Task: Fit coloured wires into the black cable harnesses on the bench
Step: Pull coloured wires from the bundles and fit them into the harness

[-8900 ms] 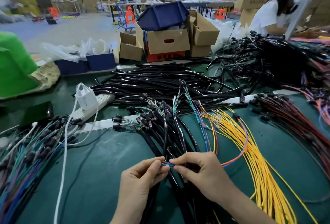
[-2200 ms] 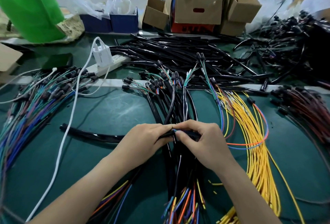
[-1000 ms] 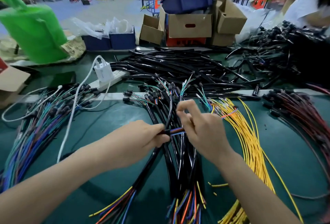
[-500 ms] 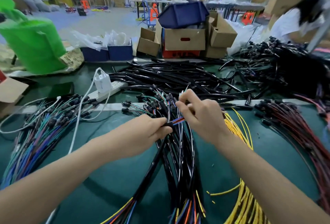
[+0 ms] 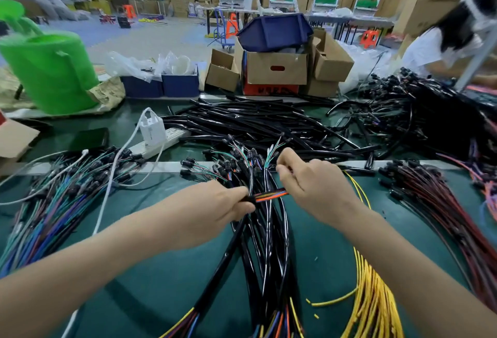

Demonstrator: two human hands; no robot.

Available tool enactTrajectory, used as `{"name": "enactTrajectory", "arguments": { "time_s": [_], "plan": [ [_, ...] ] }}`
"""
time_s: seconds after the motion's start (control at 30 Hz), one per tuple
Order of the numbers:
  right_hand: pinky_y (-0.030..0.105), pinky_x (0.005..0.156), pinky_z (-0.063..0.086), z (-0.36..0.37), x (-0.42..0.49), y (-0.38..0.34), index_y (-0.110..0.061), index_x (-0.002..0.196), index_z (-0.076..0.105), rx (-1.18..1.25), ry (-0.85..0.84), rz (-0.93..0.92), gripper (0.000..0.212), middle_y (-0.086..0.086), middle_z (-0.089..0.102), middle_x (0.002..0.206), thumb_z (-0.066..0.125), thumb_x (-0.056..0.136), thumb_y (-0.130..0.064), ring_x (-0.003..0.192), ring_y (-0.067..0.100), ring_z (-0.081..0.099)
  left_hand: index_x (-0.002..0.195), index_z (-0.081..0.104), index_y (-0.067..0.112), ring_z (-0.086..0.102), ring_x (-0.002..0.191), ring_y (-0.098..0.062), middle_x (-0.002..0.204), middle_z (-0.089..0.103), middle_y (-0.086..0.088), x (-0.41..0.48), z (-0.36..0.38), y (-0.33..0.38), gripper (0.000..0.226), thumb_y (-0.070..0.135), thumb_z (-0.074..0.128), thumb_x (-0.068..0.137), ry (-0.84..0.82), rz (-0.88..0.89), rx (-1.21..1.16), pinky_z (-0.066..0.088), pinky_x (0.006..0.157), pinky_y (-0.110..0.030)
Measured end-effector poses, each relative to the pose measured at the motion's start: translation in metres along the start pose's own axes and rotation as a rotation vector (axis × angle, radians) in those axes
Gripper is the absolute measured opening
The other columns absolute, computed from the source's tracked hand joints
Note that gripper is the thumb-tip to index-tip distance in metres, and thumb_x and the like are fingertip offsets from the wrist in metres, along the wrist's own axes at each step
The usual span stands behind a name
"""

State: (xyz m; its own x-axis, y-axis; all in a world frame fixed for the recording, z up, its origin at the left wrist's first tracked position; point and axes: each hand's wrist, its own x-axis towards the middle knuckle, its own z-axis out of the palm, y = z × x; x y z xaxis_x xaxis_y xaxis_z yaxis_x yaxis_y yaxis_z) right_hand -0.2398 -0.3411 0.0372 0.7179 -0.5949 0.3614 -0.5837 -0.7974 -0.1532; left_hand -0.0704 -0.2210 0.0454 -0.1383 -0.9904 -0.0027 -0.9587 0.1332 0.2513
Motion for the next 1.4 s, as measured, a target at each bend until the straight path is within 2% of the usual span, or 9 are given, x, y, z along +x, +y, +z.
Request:
{"name": "enactTrajectory", "arguments": {
  "time_s": [0.1, 0.23, 0.37, 0.53, 0.67, 0.9, 1.1, 1.27, 1.4],
  "plan": [
    [0.034, 0.045, 0.035, -0.018, -0.002, -0.031, -0.021, 0.094, 0.042, -0.097, 0.014, -0.174, 0.032, -0.005, 0.036, 0.050, 0.027, 0.100, -0.048, 0.050, 0.034, 0.056, 0.090, 0.043, 0.018, 0.045, 0.059, -0.020, 0.068, 0.049, -0.001, 0.008, 0.000, 0.015, 0.023, 0.035, 0.031, 0.100, 0.035, 0.044, -0.014, 0.030, 0.060, -0.028],
    [0.035, 0.055, 0.034, -0.015, -0.009, -0.036, -0.025, 0.098, 0.031, 0.054, -0.092, -0.161, 0.067, -0.004, 0.038, 0.048, 0.004, 0.074, -0.081, 0.055, 0.029, 0.049, 0.113, 0.053, 0.013, 0.057, 0.072, -0.027, 0.082, 0.062, -0.008, 0.015, 0.001, 0.020, 0.022, 0.020, 0.038, 0.098, 0.090, 0.074, -0.048, 0.038, 0.064, -0.031],
    [0.033, 0.053, 0.029, -0.017, -0.013, -0.021, -0.030, 0.102, 0.024, 0.017, -0.094, -0.149, 0.085, -0.005, 0.041, 0.049, 0.027, 0.048, -0.096, 0.048, 0.021, 0.042, 0.084, 0.051, 0.027, 0.042, 0.049, -0.007, 0.054, 0.042, 0.009, 0.011, -0.001, 0.010, 0.016, 0.029, 0.043, 0.098, 0.066, 0.082, -0.192, 0.028, 0.051, -0.018],
    [0.028, 0.067, 0.033, -0.016, -0.019, 0.023, -0.033, 0.122, 0.042, -0.097, -0.128, -0.108, 0.051, -0.009, 0.050, 0.070, 0.064, 0.080, -0.051, 0.072, 0.017, 0.050, 0.066, 0.042, 0.019, 0.037, 0.047, -0.007, 0.052, 0.041, 0.009, -0.012, 0.002, -0.019, 0.036, 0.041, 0.031, 0.092, 0.122, 0.024, -0.385, 0.028, 0.050, -0.014],
    [0.029, 0.066, 0.034, -0.006, -0.031, 0.031, -0.020, 0.088, 0.060, 0.123, -0.160, -0.032, 0.009, -0.015, 0.047, 0.068, 0.064, 0.086, -0.027, 0.072, 0.011, 0.044, 0.068, 0.039, 0.021, 0.038, 0.049, -0.008, 0.055, 0.042, 0.007, -0.015, 0.008, -0.019, 0.035, 0.046, 0.027, 0.090, 0.081, 0.025, -0.330, 0.028, 0.051, -0.015],
    [0.032, 0.062, 0.033, -0.017, -0.035, 0.025, -0.027, 0.101, 0.044, -0.328, -0.246, -0.166, 0.028, -0.006, 0.064, 0.090, 0.045, 0.090, -0.053, 0.082, 0.023, 0.060, 0.075, 0.038, 0.021, 0.041, 0.056, -0.023, 0.061, 0.044, -0.006, -0.010, 0.002, -0.008, 0.046, 0.060, 0.016, 0.084, -0.076, 0.022, -0.206, 0.040, 0.060, -0.037],
    [0.033, 0.061, 0.033, -0.027, -0.031, 0.009, -0.032, 0.115, 0.014, -0.312, -0.215, -0.243, 0.054, -0.004, 0.058, 0.074, 0.049, 0.086, -0.061, 0.066, 0.027, 0.052, 0.070, 0.032, 0.024, 0.035, 0.050, -0.013, 0.055, 0.037, 0.003, 0.000, -0.002, 0.017, 0.037, 0.051, 0.020, 0.092, -0.083, 0.088, -0.174, 0.031, 0.050, -0.024],
    [0.030, 0.048, 0.036, -0.020, -0.038, 0.001, -0.026, 0.109, 0.024, -0.312, -0.107, -0.376, 0.059, 0.001, 0.060, 0.059, 0.064, 0.077, -0.058, 0.052, 0.027, 0.059, 0.070, 0.031, 0.026, 0.035, 0.048, -0.014, 0.056, 0.038, 0.001, 0.005, 0.002, 0.028, 0.034, 0.041, 0.026, 0.100, -0.142, 0.118, -0.091, 0.031, 0.055, -0.032],
    [0.030, 0.051, 0.039, -0.012, -0.048, -0.002, -0.029, 0.105, 0.023, -0.159, -0.190, -0.307, 0.048, -0.002, 0.063, 0.064, 0.050, 0.084, -0.063, 0.058, 0.028, 0.061, 0.083, 0.037, 0.017, 0.037, 0.054, -0.020, 0.060, 0.039, -0.001, 0.006, 0.007, 0.029, 0.031, 0.040, 0.024, 0.100, -0.118, 0.152, -0.037, 0.038, 0.062, -0.038]
  ]
}}
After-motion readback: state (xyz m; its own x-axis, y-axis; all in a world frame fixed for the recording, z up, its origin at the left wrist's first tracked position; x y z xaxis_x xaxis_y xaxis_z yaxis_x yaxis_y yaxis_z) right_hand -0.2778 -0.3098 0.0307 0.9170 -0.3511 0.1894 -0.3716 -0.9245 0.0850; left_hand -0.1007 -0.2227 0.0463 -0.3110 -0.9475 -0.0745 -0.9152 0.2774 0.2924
